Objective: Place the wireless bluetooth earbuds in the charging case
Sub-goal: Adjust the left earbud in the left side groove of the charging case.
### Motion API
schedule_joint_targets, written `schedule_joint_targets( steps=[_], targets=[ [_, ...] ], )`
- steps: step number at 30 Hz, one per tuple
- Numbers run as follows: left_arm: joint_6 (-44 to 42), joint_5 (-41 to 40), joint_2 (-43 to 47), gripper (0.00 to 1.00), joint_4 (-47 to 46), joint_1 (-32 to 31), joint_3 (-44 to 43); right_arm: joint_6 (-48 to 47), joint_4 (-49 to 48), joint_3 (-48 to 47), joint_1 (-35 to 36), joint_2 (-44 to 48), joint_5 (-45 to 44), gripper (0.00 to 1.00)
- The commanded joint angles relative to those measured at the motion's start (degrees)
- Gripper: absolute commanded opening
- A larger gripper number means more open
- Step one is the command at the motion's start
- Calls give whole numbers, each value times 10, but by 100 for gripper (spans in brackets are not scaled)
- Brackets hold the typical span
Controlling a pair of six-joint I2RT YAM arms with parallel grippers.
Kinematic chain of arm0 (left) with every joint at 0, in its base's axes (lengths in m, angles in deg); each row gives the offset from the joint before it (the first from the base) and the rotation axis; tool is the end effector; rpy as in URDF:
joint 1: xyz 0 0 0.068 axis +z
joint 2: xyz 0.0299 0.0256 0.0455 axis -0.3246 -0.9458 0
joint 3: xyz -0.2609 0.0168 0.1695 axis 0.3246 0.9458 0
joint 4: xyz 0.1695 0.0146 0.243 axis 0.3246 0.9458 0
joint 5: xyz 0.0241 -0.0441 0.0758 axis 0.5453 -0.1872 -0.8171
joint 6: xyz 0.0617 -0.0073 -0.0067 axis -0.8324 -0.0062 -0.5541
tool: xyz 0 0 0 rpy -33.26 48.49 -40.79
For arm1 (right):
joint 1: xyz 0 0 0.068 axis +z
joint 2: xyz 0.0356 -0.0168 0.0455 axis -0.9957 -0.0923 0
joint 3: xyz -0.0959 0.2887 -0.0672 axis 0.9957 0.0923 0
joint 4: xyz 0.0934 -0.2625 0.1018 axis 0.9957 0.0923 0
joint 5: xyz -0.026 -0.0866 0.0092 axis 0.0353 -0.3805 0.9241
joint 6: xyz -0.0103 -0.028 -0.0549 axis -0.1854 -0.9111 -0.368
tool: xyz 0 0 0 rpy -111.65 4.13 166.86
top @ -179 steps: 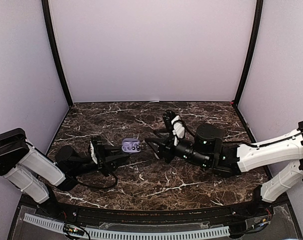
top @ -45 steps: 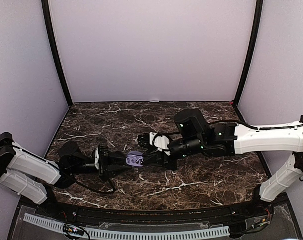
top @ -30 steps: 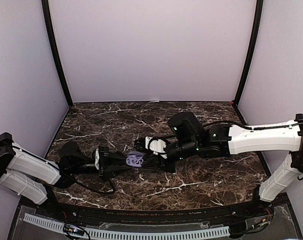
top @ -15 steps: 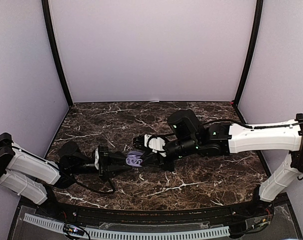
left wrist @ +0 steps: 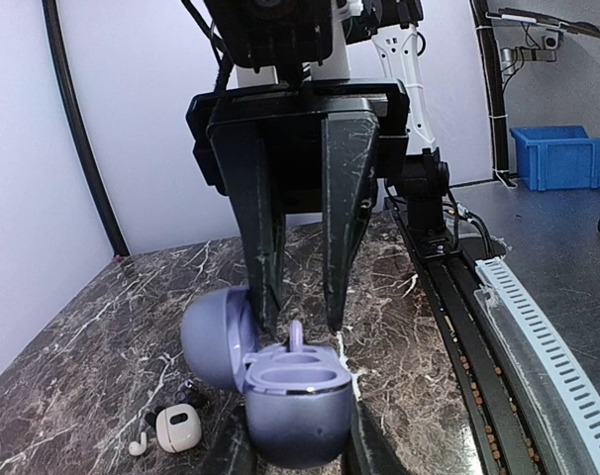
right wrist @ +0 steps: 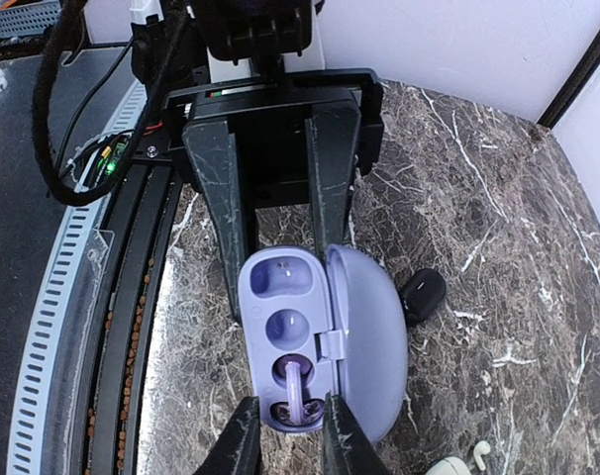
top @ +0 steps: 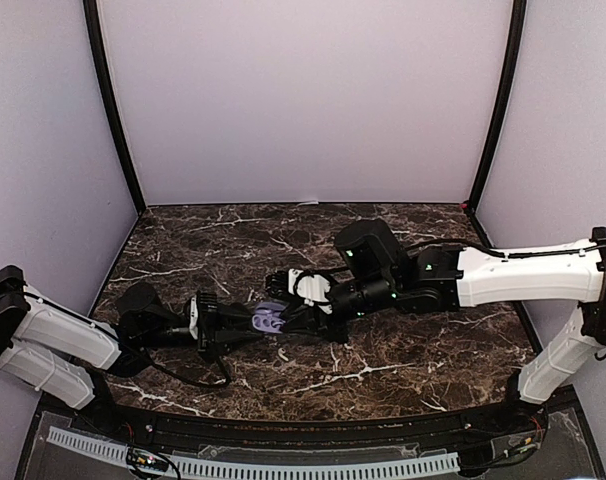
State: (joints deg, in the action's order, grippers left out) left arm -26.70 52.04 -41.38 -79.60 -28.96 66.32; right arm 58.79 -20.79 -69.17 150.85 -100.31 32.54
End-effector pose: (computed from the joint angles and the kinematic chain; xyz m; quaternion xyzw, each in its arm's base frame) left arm 0.1392 -0.1958 0.1993 0.5144 0.4305 -0.4153 0.6145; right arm 0.1456 0.3633 0.2999 -0.6468 0.5838 0.3031 0.3859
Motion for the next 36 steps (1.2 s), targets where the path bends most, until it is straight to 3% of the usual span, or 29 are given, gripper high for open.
schedule_joint_targets(
  steps=[1, 9, 20, 23, 31, 36],
  targets=[
    [-4, 12, 11, 1, 4, -3, -13, 9, -23, -19, 4, 6, 2, 20],
    [-4, 10, 12, 1, 4, -3, -13, 6, -12, -27, 4, 0, 4, 15],
    [0, 6, 14, 1, 2, -3, -13, 2, -1, -26, 7, -6, 0, 16],
    [1, 5, 14, 1, 0, -3, -13, 1, 3, -28, 8, -9, -2, 9],
    [3, 3, 16, 1, -5, -3, -10, 1, 8, -31, 11, -19, -9, 15],
    [3, 3, 16, 1, -5, -3, -10, 0, 7, -32, 13, -17, -11, 6]
  ],
)
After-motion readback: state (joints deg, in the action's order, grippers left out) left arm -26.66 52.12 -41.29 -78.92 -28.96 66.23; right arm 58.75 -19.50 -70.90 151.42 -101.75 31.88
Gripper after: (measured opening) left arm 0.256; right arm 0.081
